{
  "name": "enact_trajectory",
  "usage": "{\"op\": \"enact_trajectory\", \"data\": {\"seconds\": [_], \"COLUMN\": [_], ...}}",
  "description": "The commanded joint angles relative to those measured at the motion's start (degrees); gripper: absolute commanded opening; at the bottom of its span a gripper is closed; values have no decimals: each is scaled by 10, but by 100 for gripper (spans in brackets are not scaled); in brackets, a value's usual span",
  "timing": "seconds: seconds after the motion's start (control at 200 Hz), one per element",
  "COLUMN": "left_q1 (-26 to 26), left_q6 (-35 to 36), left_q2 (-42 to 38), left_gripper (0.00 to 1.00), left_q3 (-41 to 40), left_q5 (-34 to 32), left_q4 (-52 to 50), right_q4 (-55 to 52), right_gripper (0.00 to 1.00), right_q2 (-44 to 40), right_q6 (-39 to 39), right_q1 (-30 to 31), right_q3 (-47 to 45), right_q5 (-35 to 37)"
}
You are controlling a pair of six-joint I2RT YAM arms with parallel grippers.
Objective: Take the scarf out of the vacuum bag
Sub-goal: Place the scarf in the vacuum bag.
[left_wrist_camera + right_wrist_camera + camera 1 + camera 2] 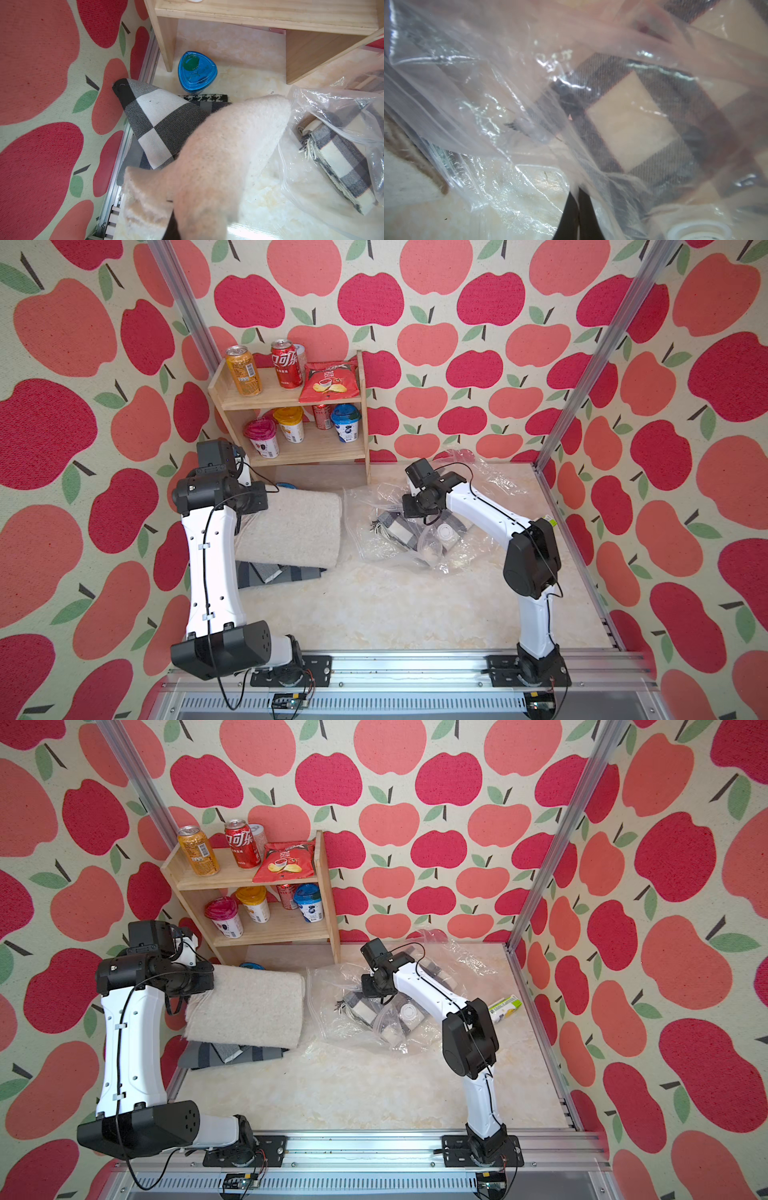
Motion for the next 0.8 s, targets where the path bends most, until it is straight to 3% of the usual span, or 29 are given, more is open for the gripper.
{"op": "enact_trajectory", "data": {"seconds": [0.0, 0.205, 0.345, 0.385, 0.485, 0.56, 0.795], "left_q1": [10, 28, 50, 55, 56, 54, 50], "left_q6": [2, -9, -17, -22, -35, -39, -73], "left_q2": [13, 19, 33, 40, 47, 35, -4], "left_gripper": [0, 0, 21, 33, 77, 98, 97], "left_q3": [23, -4, -8, -2, 8, -3, -50], "left_q5": [-36, -30, -6, -2, -11, -9, 73], "left_q4": [25, 67, 95, 97, 100, 119, 167], "right_q4": [-8, -7, -4, -4, -4, -5, -2], "right_gripper": [0, 0, 0, 0, 0, 0, 0], "right_q2": [-2, -9, -13, -14, -16, -18, -24], "right_q6": [-7, -8, -6, -6, -7, -6, -7], "right_q1": [2, 2, 2, 2, 1, -1, -4], "right_q3": [-8, -17, -23, -24, -26, -26, -29], "right_q5": [0, 2, 0, 0, 1, 1, -1]}}
